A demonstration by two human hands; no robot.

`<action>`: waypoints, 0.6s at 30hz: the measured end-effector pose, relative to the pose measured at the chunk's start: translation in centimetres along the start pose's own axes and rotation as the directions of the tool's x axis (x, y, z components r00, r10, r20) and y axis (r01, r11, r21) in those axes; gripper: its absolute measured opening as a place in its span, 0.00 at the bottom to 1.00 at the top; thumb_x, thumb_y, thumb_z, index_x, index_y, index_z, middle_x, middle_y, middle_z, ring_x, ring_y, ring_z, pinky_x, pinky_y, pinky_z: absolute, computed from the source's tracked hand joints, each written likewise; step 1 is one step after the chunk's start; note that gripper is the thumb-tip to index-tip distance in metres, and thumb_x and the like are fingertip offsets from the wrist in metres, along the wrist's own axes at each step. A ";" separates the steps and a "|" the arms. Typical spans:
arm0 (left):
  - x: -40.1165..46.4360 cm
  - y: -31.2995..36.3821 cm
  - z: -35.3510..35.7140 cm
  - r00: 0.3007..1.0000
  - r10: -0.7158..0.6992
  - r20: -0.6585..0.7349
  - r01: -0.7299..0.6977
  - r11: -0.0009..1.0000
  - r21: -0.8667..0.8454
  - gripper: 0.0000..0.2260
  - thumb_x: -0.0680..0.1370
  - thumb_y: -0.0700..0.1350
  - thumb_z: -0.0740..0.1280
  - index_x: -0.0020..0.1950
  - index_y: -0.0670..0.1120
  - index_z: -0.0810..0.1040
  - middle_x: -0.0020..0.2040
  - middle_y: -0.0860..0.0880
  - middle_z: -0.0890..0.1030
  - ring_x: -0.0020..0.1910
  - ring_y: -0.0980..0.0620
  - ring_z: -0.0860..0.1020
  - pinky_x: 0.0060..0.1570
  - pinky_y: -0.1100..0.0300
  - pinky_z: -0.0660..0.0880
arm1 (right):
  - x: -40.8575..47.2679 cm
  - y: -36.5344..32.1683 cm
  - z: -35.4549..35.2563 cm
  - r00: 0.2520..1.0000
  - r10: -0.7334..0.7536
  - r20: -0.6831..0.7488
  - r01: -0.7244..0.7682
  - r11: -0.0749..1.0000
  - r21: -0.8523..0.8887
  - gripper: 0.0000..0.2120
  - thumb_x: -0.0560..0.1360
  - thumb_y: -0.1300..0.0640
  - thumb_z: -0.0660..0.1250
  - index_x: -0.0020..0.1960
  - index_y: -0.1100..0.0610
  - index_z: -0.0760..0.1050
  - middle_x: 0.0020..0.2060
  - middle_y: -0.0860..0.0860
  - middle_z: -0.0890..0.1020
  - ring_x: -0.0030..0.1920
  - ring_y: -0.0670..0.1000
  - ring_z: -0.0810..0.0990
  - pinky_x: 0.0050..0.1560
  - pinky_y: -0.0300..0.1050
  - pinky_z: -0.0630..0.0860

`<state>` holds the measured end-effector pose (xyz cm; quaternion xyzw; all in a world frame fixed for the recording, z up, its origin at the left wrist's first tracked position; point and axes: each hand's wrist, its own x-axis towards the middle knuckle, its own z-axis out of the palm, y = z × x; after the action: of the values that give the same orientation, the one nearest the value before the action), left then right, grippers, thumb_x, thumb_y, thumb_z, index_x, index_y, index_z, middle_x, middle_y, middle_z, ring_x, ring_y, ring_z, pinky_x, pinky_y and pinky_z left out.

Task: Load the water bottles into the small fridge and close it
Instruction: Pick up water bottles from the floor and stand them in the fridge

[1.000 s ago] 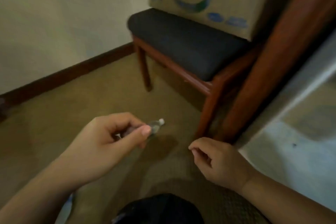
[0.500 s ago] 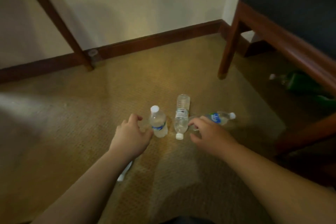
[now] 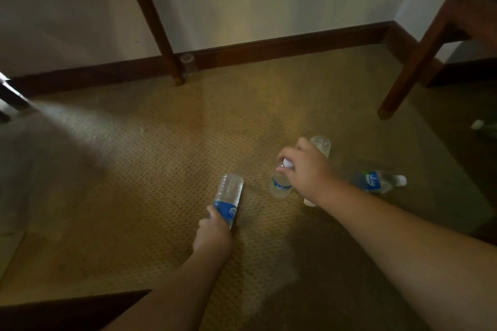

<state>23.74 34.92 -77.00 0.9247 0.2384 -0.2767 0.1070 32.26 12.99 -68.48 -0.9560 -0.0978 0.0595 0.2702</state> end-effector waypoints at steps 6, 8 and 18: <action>-2.9 2.0 -4.7 0.960 0.205 -0.191 -0.206 0.978 0.017 0.28 0.84 0.49 0.63 0.82 0.43 0.58 0.62 0.41 0.81 0.58 0.44 0.82 0.55 0.53 0.77 | -6.1 -0.5 -6.6 0.947 0.012 -0.322 0.041 0.987 0.157 0.09 0.78 0.52 0.73 0.57 0.51 0.81 0.50 0.48 0.74 0.46 0.47 0.76 0.46 0.40 0.73; -3.8 3.9 -8.5 0.922 0.298 -0.249 -0.303 0.953 0.018 0.18 0.84 0.53 0.63 0.69 0.44 0.73 0.55 0.42 0.84 0.53 0.42 0.82 0.52 0.53 0.79 | -8.7 -1.2 -10.1 0.926 0.021 -0.377 0.052 0.982 0.183 0.09 0.78 0.51 0.72 0.58 0.49 0.80 0.49 0.44 0.74 0.47 0.43 0.76 0.45 0.31 0.71; -16.2 17.0 -21.6 0.512 0.836 -0.200 -0.748 0.548 0.374 0.15 0.79 0.65 0.64 0.45 0.54 0.76 0.37 0.54 0.79 0.36 0.55 0.78 0.32 0.57 0.75 | -23.9 -2.2 -23.8 0.803 0.148 -0.577 -0.118 0.989 0.089 0.19 0.75 0.44 0.72 0.64 0.48 0.80 0.50 0.39 0.78 0.53 0.39 0.78 0.50 0.28 0.75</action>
<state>30.35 21.18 -48.97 0.9687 -0.2341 -0.0509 0.0647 12.65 -2.45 -45.74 -0.9258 0.0580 -0.2146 0.3057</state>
